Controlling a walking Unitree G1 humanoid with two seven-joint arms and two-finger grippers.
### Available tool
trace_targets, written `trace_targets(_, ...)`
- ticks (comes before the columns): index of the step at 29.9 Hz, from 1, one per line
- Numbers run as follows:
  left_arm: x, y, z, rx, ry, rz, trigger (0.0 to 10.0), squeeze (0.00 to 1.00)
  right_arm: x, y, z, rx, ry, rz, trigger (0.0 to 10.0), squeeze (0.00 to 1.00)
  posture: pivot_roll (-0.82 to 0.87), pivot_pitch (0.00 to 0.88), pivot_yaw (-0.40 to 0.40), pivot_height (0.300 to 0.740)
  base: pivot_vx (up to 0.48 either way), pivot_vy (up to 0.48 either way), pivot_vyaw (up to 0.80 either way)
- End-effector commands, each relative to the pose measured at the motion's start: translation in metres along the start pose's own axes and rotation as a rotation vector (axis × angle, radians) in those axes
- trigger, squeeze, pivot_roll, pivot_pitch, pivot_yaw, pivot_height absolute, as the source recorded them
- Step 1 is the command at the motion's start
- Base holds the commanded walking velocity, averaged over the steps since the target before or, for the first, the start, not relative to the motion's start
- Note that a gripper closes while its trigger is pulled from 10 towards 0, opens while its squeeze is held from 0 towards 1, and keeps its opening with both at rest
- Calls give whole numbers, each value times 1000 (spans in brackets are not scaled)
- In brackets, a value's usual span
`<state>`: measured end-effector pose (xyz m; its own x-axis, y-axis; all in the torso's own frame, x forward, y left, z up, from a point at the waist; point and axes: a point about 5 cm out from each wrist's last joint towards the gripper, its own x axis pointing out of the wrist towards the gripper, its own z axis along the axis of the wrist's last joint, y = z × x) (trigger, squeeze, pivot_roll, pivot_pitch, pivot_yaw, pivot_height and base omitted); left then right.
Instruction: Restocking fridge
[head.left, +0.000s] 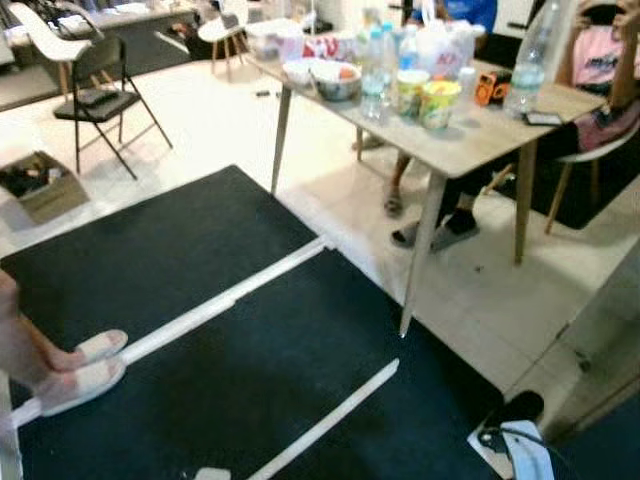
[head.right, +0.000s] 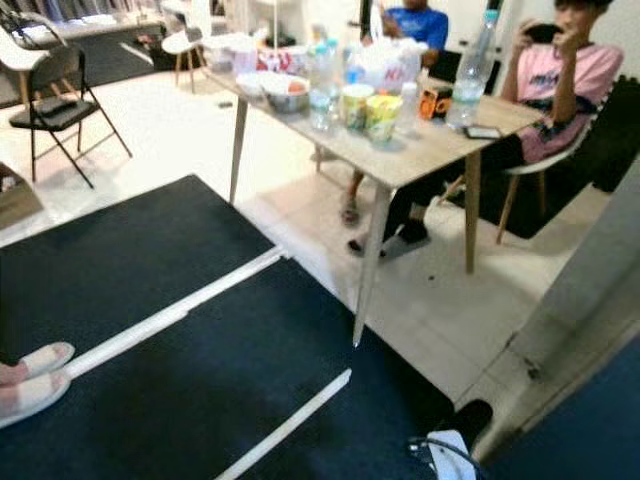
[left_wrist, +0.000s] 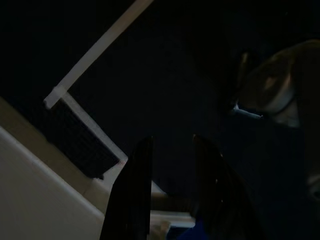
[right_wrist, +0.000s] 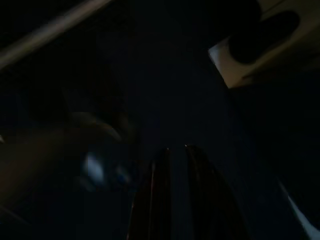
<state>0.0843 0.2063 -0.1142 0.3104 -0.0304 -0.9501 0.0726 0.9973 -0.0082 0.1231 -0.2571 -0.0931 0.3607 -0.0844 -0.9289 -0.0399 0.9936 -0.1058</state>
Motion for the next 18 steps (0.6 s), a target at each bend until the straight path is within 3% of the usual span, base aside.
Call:
trace_targets(1, 0, -6, -11, 4, 35, -17, 10000, 0, 0, -3, 8, 10, -29, -13, 10000, 0, -19, 0, 21, 740, 0, 0, 775)
trace_targets(7, 0, -6, -8, 1, 29, -14, 10000, 0, 0, -1, 5, 12, -22, -24, 10000, 0, -17, 0, 22, 740, 0, 0, 773)
trace_targets(14, 2, -1, 14, -9, -21, -3, 10000, 0, 1, -2, 17, 8, -46, -42, 10000, 0, -30, 0, 5, 740, 0, 0, 0)
trace_targets(18, 3, -3, 18, -10, -26, -9, 10000, 0, 1, -3, 25, 0, -63, -45, 10000, 0, -36, 0, 10, 740, 0, 0, 0)
